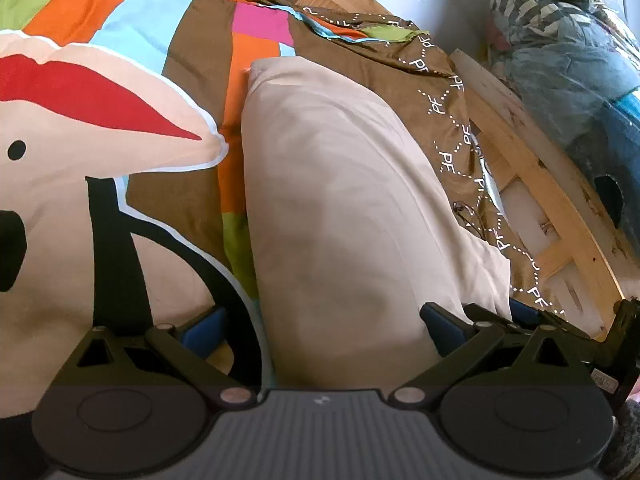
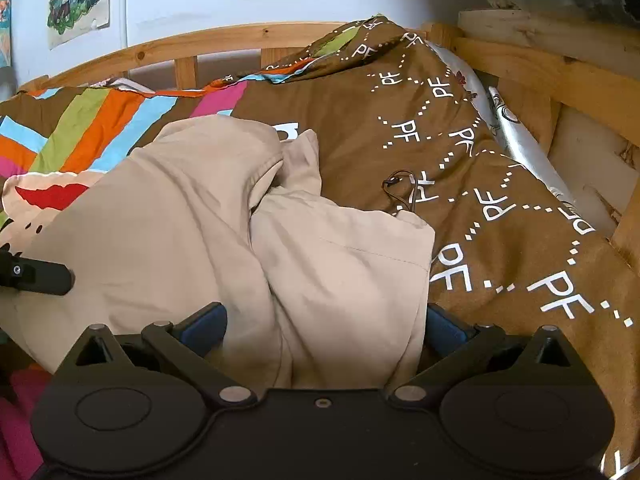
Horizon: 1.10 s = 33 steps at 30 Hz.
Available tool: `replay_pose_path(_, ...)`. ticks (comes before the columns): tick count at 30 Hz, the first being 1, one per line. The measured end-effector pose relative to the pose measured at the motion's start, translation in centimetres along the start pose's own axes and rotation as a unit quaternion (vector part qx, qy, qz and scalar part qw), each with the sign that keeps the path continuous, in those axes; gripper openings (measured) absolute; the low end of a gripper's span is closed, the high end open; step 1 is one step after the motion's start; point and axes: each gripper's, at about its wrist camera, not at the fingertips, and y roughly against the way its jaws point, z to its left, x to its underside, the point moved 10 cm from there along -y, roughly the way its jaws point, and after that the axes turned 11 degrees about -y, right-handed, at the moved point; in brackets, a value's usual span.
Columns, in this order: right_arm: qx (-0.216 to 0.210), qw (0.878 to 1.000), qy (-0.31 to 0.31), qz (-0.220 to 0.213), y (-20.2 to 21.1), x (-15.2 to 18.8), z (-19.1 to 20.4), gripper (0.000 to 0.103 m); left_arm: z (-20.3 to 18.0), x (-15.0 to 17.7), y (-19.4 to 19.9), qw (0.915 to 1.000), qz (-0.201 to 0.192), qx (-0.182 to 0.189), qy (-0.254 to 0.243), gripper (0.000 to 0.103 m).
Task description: Fold large clothes
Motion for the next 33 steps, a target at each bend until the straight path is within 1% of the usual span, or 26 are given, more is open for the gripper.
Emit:
replay_pose_path(6, 0.006, 1.0, 0.013, -0.004, -0.1, 0.2, 0.0, 0.102, 0.0, 0.0, 0.1, 1.0, 0.0, -0.002, -0.002, 0.103)
replay_pose_path(28, 0.008, 1.0, 0.017, -0.006, -0.2, 0.3, -0.1, 0.102, -0.2, 0.0, 0.4, 0.9997, -0.001, -0.014, -0.018, 0.103)
replay_pose_path(31, 0.008, 1.0, 0.013, -0.003, -0.2, 0.3, 0.0, 0.102, -0.5, -0.2, 0.5, 0.9992, 0.0, -0.026, -0.03, 0.103)
replay_pose_path(33, 0.008, 1.0, 0.011, -0.001, -0.2, 0.2, 0.0, 0.102, -1.1, -0.6, 0.6, 0.9973, 0.008, -0.046, -0.056, 0.103)
